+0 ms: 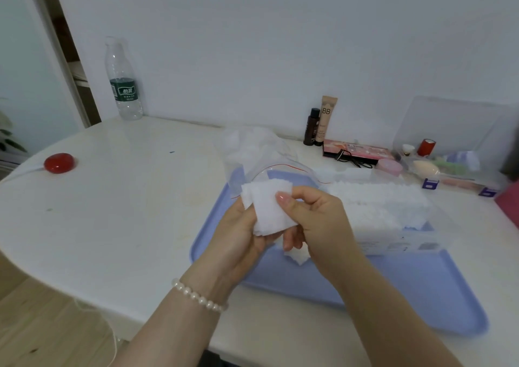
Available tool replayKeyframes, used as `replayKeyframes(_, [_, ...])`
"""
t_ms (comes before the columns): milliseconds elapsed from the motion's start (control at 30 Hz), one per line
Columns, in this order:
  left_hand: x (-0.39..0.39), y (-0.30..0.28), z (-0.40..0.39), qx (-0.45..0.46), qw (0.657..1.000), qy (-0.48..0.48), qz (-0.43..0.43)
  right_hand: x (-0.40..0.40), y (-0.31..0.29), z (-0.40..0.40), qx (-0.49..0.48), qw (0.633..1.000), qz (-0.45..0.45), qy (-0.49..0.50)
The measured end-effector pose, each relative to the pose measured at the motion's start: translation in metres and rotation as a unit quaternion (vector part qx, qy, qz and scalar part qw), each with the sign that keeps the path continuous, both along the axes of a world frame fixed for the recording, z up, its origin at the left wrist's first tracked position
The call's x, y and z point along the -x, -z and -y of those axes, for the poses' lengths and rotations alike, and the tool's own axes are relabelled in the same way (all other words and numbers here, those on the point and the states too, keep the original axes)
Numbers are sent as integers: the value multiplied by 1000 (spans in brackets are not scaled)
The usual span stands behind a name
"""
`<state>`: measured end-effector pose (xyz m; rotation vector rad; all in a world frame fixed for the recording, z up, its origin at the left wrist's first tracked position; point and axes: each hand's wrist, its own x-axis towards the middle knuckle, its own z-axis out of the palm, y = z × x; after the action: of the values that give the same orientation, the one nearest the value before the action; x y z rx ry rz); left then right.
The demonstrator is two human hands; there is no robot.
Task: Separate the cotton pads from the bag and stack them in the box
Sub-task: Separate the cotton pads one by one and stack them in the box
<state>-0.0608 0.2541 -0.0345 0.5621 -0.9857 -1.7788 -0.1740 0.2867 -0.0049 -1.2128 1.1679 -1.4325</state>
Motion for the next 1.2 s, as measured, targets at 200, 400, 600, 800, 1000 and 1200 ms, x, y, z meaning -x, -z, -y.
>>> replayKeyframes(200, [0, -2, -3, -70, 994, 54, -71, -3, 1, 0, 15, 998, -32, 49])
replayKeyframes(400, [1, -1, -1, -131, 986, 52, -92, -4, 0, -1, 22, 997, -45, 59])
replayKeyframes(600, [0, 2, -3, -51, 998, 32, -16, -3, 6, 1, 33, 992, -93, 80])
replayKeyframes(800, [-14, -4, 5, -50, 994, -41, -86, 26, 1, 3, 136, 908, -308, 250])
replayKeyframes(1000, [-18, -6, 1, -63, 995, -56, -58, 35, -9, 3, 16, 730, -674, 112])
replayKeyframes(1200, [-22, -5, 5, -110, 983, -84, -117, 12, 7, 9, 7, 707, -698, 113])
